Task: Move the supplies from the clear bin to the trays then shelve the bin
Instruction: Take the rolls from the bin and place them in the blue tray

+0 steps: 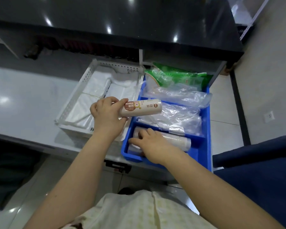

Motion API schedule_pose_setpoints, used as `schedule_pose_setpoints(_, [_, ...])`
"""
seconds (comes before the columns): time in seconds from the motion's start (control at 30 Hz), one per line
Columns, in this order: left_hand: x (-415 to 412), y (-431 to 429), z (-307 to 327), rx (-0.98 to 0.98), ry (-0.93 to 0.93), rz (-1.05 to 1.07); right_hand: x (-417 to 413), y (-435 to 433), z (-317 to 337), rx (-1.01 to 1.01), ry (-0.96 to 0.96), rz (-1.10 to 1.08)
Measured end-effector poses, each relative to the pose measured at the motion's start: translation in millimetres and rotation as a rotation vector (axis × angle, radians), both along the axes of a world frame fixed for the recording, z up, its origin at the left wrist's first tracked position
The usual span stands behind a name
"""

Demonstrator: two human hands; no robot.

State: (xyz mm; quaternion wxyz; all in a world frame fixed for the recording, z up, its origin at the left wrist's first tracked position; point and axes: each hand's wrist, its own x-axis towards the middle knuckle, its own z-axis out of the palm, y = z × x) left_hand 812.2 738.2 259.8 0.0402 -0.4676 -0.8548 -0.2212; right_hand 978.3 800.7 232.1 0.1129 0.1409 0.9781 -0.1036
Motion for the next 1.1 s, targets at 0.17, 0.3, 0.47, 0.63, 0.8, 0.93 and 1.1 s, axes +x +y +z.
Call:
schedule_pose_setpoints(0.17, [-2, -4, 4, 0.016, -0.003, -0.01, 7, -1, 8, 0.054, -0.049, 0.021])
schedule_pose_setpoints(0.3, [-2, -8, 3, 0.02, -0.012, -0.019, 9, -1, 8, 0.028, -0.041, -0.002])
schedule_pose_setpoints(0.47, [0, -15, 3, 0.013, -0.007, -0.042, 15, -1, 6, 0.047, -0.053, -0.104])
schedule_pose_setpoints(0.63, [1, -26, 1, 0.038, -0.022, -0.048, 34, 5, 7, 0.013, -0.011, -0.186])
schedule_pose_setpoints(0.8, [-5, -35, 1, 0.035, -0.019, -0.043, 45, 11, 15, -0.058, 0.006, -0.284])
schedule_pose_setpoints(0.93, [-3, -37, 2, 0.018, -0.016, -0.062, 54, 19, 31, -0.111, 0.19, -0.438])
schedule_pose_setpoints(1.1, [9, -36, 1, -0.044, 0.032, -0.134, 91, 44, 73, -0.332, 0.593, -0.801])
